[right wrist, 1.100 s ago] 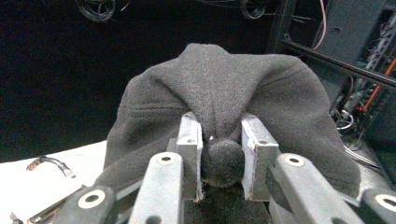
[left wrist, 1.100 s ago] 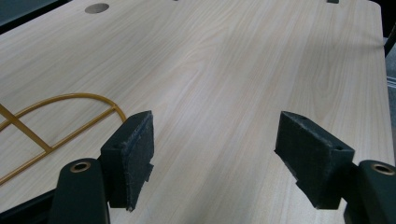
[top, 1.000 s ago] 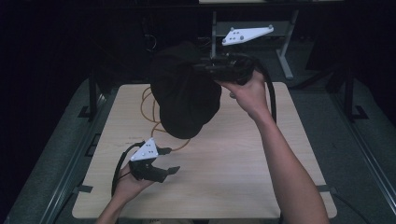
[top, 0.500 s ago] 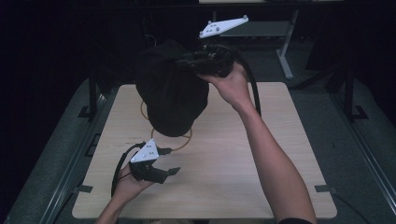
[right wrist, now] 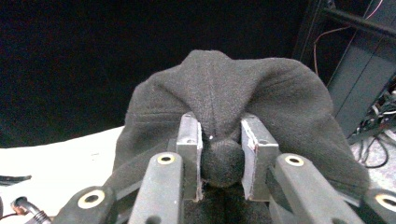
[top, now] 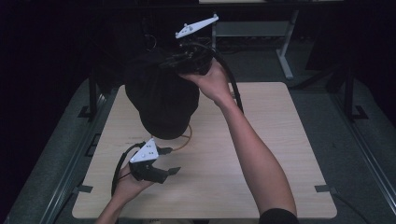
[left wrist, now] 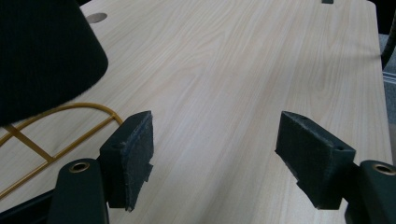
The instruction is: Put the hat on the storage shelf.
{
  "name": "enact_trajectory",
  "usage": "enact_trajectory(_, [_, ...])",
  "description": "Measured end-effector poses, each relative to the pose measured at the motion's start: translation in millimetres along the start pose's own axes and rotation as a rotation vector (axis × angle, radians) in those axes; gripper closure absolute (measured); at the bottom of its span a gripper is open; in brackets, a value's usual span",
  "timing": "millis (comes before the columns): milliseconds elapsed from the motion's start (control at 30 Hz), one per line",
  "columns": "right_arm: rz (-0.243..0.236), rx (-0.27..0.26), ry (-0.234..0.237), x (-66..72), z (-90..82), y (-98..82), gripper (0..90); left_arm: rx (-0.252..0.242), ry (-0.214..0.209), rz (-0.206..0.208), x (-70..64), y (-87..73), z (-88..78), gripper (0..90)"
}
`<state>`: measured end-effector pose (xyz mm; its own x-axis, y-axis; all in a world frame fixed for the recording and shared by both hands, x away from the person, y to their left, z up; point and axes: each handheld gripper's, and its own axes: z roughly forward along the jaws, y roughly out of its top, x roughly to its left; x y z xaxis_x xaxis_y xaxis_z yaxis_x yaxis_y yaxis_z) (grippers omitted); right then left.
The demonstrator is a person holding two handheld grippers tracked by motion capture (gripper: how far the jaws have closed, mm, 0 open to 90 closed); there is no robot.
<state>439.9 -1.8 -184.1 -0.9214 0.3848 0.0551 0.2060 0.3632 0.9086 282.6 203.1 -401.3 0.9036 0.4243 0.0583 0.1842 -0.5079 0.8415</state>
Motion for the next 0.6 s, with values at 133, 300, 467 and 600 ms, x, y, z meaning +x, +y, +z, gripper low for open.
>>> enact_trajectory(133, [0.034,0.014,0.021,-5.6,12.7,-0.8,72.0,-0.002,-0.008,-0.004,-1.0,0.6,0.6,27.2])
enact_trajectory(300, [0.066,0.043,0.024,-12.0,32.1,-3.4,71.9,-0.004,-0.007,-0.001,-0.8,0.9,0.6,27.1])
enact_trajectory(467, [0.057,0.087,0.005,-9.9,44.2,-4.5,71.8,-0.002,-0.012,-0.004,0.1,0.6,1.2,27.2])
enact_trajectory(600, [0.077,0.095,0.010,-12.9,52.7,-6.4,71.8,-0.001,-0.015,0.002,-0.9,1.2,1.6,27.2])
